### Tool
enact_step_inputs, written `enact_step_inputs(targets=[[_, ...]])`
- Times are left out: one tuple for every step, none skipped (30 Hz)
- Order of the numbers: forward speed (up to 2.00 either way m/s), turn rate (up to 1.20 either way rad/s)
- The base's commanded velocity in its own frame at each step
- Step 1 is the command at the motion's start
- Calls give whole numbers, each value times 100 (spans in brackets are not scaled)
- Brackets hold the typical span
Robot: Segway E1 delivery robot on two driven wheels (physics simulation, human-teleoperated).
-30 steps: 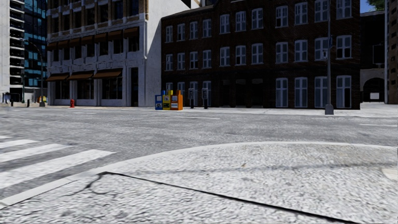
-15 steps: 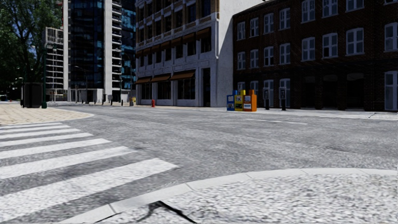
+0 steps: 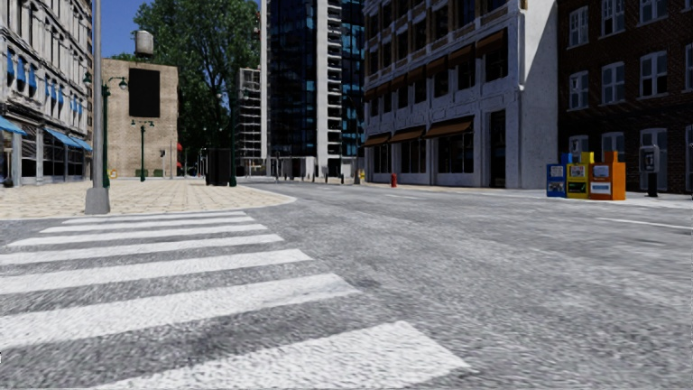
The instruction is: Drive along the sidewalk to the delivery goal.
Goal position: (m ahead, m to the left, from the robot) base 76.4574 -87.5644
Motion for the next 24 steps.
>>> enact_step_inputs(targets=[[177, 88], [177, 88], [177, 86], [177, 86], [177, 83], [177, 82], [177, 82], [177, 82], [177, 82], [176, 82], [170, 81], [166, 80], [163, 78], [161, 77], [161, 77], [158, 63], [154, 57], [145, 50], [139, 35], [139, 35], [136, 22], [136, 16], [135, 15], [135, 6]])
